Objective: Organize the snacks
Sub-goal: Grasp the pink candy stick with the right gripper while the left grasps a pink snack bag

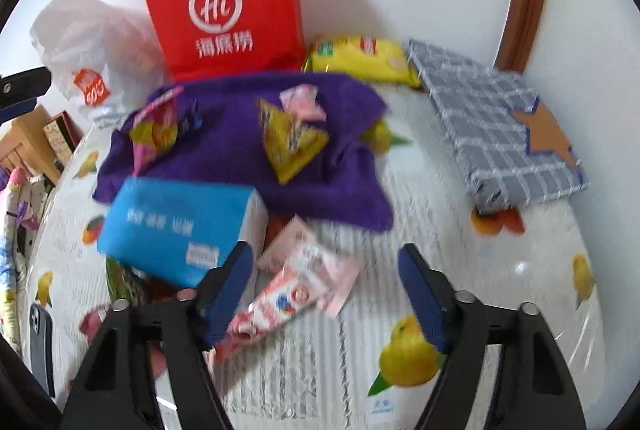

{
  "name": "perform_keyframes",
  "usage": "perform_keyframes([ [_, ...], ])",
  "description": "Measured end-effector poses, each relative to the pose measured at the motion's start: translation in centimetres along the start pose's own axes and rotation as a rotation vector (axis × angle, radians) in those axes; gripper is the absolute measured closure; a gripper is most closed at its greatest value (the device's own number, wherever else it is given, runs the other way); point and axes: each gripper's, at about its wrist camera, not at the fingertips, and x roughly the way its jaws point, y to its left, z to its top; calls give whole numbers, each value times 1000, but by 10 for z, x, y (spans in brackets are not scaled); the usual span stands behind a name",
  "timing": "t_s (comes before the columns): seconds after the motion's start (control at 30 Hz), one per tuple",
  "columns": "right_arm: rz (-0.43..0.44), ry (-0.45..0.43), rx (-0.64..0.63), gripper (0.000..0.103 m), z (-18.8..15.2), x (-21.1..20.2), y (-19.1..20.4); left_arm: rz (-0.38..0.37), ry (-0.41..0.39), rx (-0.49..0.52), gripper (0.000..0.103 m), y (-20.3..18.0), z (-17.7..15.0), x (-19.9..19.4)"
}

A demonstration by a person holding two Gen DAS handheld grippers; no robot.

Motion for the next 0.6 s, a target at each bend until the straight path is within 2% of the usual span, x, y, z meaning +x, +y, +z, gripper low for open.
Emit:
perform_keyframes([
  [0.27, 69, 51, 14, 37, -30, 21, 16, 33, 78, -38, 27, 15, -51, 10],
  [0.4, 54, 52, 18, 37, -36, 27, 20, 26, 104, -53, 27, 19, -68, 16],
  [0.6, 84, 59, 52, 37, -40, 34, 18, 30, 136, -58, 27, 24, -84, 25],
])
